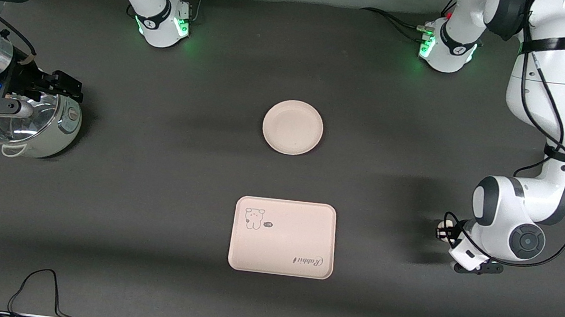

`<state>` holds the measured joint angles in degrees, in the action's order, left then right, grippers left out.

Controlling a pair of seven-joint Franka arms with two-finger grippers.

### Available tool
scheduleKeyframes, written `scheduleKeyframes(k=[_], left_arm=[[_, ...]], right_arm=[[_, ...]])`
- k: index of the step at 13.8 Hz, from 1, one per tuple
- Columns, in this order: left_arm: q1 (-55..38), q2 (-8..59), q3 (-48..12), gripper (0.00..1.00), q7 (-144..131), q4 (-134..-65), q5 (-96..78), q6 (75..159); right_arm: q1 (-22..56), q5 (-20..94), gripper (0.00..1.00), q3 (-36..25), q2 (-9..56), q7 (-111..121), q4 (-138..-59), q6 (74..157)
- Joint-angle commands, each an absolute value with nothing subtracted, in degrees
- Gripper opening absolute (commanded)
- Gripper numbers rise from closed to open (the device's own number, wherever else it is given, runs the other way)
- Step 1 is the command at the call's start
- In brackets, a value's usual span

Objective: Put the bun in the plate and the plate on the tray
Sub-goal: 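Lift the white bun off the table with the left gripper, then carry the bun with the left gripper and lower it onto the plate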

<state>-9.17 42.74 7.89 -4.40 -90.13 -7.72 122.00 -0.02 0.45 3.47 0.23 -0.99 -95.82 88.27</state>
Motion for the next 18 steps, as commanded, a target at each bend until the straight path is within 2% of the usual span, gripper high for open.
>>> scheduleKeyframes(k=[1, 3, 5, 11, 15, 18], left_arm=[[-9.67, 40.87, 8.17, 0.08, -4.48, -91.5, -8.35, 122.43], [-9.58, 39.74, 8.26, 0.09, -4.4, -91.14, -8.26, 121.64], [-10.02, 35.62, 8.17, 0.1, -4.83, -91.05, -8.26, 119.55], [-9.93, 16.91, 8.44, 0.13, -6.06, -85.35, -7.48, 93.11], [-9.32, 4.77, 8.96, 0.15, -6.15, -85.52, -5.9, 83.25], [-10.1, 1.5, 8.0, 0.15, -10.26, -85.78, -4.66, 80.86]], right_arm=[[0.26, 1.49, 1.0, 3.43, 0.09, -1.58, -95.36, 88.68], [0.26, 1.49, 1.0, 3.43, -0.09, -1.58, -95.19, 88.68], [0.18, 2.02, 1.0, 3.43, -0.18, -1.67, -95.19, 88.68], [0.35, 4.92, 1.0, 5.35, 0.26, -7.19, -95.8, 89.55], [0.44, 9.13, 1.0, 6.33, 1.49, -7.73, -97.2, 92.36], [2.45, 9.93, 1.0, 6.68, 2.11, -8.95, -98.53, 94.74]])
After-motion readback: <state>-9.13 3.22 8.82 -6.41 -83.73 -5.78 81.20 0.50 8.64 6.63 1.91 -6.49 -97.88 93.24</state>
